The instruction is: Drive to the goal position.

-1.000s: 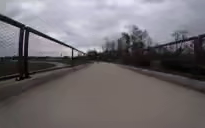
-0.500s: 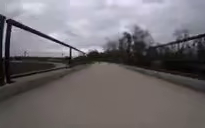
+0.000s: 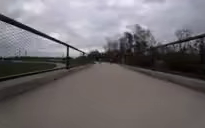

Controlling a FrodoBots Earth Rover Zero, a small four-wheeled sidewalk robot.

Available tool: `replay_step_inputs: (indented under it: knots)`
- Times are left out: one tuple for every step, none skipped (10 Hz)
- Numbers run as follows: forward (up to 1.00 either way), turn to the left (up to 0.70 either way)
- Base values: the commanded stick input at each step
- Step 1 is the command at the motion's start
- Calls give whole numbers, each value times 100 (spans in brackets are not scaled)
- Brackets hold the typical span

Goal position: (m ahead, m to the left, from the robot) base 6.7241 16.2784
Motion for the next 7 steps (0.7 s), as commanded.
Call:
replay_step_inputs:
  knots:
    - [100,0]
    - [100,0]
    - [100,0]
    - [100,0]
    - [100,0]
    - [100,0]
    - [100,0]
